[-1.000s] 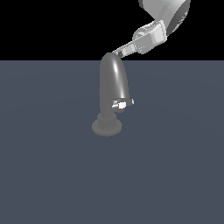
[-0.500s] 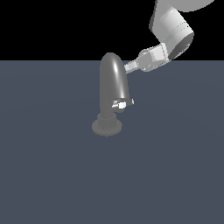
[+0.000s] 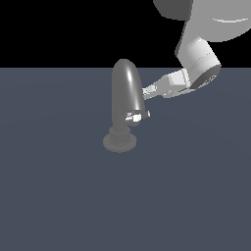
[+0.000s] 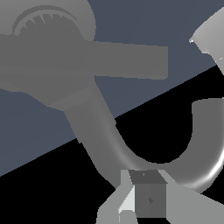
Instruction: Turn on the faucet by rotating a designated handle.
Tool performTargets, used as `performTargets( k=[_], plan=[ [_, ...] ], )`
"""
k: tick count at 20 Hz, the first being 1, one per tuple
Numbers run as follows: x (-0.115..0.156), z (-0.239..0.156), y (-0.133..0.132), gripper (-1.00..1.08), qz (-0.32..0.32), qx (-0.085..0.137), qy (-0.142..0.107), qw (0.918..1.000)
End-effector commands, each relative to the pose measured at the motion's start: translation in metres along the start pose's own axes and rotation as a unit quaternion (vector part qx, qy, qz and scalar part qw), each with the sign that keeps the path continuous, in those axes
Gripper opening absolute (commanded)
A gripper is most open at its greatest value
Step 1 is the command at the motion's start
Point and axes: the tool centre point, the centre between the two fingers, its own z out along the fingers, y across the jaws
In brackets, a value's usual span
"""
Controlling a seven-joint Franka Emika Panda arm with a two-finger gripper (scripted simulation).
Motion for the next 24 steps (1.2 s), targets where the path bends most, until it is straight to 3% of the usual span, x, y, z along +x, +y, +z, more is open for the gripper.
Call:
performTargets(
  k=[1, 9, 15, 24],
  plan=[
    [0.012, 0.0, -0.004, -1.0, 0.016, 0.007, -0.022, 0.9996],
    [0.031, 0.001, -0.009, -1.0, 0.041, 0.018, -0.054, 0.9975],
    [0.032, 0.001, -0.009, -1.0, 0.042, 0.018, -0.055, 0.9974],
    [0.06, 0.005, 0.002, -1.0, 0.042, 0.018, -0.055, 0.9975]
  ],
)
